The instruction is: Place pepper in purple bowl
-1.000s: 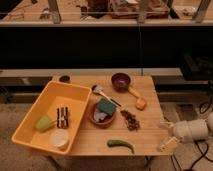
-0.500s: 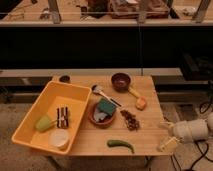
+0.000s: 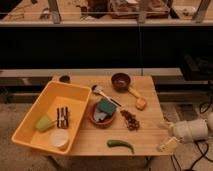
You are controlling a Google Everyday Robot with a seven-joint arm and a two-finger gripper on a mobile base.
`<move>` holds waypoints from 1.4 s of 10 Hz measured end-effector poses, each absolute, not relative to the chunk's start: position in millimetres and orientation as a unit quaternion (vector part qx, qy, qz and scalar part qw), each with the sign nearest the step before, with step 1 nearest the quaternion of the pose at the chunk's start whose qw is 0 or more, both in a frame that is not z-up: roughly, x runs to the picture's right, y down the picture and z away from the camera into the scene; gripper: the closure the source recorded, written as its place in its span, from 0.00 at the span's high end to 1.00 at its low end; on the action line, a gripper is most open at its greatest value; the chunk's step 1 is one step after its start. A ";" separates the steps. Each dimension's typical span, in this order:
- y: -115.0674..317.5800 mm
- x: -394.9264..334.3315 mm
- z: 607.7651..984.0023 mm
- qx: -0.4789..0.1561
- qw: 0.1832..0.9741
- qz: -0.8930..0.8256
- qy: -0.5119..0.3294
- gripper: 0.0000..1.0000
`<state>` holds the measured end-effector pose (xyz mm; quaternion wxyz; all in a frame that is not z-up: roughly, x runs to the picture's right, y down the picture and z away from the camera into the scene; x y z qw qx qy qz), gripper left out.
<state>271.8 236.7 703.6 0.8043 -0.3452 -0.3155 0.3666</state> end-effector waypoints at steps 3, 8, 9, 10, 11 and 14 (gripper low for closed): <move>231.9 258.0 698.5 -0.326 0.807 0.369 -0.325 0.80; 251.1 189.7 691.4 -0.268 0.836 0.269 -0.397 0.80; 256.7 177.8 699.0 -0.255 0.844 0.251 -0.401 0.80; 258.3 170.3 706.5 -0.247 0.851 0.244 -0.395 0.80; 259.1 166.2 711.7 -0.244 0.856 0.241 -0.387 0.80; 257.1 156.0 724.6 -0.231 0.877 0.240 -0.346 0.80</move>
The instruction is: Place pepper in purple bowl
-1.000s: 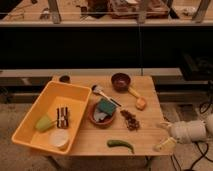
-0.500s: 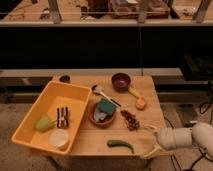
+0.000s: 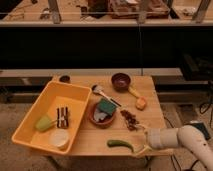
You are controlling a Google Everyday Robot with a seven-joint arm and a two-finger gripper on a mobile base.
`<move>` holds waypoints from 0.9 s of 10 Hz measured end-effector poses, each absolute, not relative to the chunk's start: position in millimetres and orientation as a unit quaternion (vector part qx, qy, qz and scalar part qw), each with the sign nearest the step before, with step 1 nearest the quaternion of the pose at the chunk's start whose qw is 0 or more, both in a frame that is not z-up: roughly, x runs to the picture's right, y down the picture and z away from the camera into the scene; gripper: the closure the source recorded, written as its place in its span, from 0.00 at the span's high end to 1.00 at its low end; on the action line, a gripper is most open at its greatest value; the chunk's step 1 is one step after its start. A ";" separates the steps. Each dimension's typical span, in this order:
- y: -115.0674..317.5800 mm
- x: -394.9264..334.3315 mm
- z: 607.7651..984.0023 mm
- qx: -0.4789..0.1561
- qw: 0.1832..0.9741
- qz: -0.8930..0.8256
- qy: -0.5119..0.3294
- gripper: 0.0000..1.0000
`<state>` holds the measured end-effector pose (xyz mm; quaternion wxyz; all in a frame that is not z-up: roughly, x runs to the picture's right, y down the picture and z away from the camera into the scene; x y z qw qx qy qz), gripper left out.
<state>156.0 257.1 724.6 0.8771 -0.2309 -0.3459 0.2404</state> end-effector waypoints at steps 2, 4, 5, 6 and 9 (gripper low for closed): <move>263.9 148.1 732.2 -0.226 0.890 0.225 -0.325 0.80; 272.0 138.6 740.7 -0.233 0.896 0.207 -0.316 0.80; 275.3 133.7 746.0 -0.239 0.898 0.199 -0.310 0.80; 278.7 129.4 752.1 -0.245 0.899 0.194 -0.306 0.80; 289.0 120.5 767.8 -0.260 0.900 0.187 -0.295 0.57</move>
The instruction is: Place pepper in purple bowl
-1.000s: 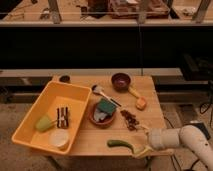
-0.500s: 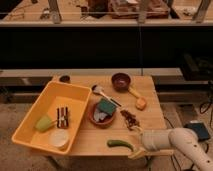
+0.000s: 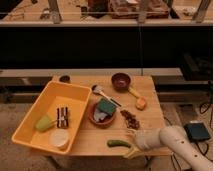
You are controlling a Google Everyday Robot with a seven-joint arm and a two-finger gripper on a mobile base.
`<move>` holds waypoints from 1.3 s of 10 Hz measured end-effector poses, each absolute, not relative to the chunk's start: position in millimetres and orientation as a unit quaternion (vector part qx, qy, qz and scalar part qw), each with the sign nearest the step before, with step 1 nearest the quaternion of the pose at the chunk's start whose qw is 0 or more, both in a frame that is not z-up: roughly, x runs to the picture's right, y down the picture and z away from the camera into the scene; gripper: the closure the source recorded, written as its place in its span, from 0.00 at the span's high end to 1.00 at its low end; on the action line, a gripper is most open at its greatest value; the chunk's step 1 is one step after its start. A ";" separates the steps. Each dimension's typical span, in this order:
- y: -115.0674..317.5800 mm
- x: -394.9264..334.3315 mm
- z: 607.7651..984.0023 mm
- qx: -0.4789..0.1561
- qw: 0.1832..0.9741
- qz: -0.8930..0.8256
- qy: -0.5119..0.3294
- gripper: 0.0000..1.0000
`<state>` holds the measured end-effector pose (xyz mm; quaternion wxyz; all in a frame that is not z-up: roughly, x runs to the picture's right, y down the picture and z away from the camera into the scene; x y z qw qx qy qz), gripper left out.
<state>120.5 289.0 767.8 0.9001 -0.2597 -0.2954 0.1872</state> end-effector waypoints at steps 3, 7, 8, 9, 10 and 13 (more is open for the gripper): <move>299.8 118.7 779.0 -0.268 0.901 0.187 -0.286 0.28; 302.5 121.8 780.7 -0.271 0.901 0.188 -0.281 0.00; 302.6 122.0 780.7 -0.271 0.901 0.188 -0.281 0.00; 302.8 122.4 780.6 -0.271 0.901 0.189 -0.281 0.00; 302.7 122.4 780.7 -0.271 0.901 0.189 -0.281 0.00; 302.6 122.5 780.8 -0.271 0.901 0.188 -0.281 0.00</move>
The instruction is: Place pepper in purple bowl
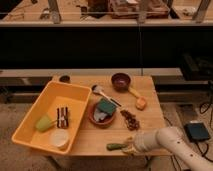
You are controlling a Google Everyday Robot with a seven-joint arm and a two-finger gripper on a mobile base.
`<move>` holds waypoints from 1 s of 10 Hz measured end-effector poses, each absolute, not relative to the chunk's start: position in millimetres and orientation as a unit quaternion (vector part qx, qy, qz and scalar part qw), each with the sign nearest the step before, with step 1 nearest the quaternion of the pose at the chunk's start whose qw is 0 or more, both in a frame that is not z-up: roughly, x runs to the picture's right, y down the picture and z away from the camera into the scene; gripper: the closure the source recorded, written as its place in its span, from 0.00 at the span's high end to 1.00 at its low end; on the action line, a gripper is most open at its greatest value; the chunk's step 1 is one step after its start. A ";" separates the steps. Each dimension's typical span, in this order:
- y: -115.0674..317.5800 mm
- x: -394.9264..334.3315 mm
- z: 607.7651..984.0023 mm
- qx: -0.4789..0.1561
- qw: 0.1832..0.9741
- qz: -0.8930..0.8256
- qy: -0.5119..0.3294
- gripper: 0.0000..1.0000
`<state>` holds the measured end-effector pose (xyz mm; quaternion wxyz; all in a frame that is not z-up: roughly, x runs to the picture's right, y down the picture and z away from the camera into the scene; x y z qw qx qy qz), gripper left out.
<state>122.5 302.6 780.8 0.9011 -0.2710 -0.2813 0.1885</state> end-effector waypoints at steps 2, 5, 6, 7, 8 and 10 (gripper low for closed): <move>302.6 122.4 780.8 -0.271 0.901 0.189 -0.281 0.00; 303.3 122.1 781.3 -0.271 0.901 0.189 -0.282 0.00; 303.1 122.0 781.0 -0.272 0.901 0.189 -0.282 0.00; 301.3 121.6 778.3 -0.272 0.901 0.185 -0.281 0.00; 296.1 122.5 773.1 -0.271 0.902 0.184 -0.280 0.00; 274.6 121.6 747.3 -0.273 0.900 0.188 -0.281 0.00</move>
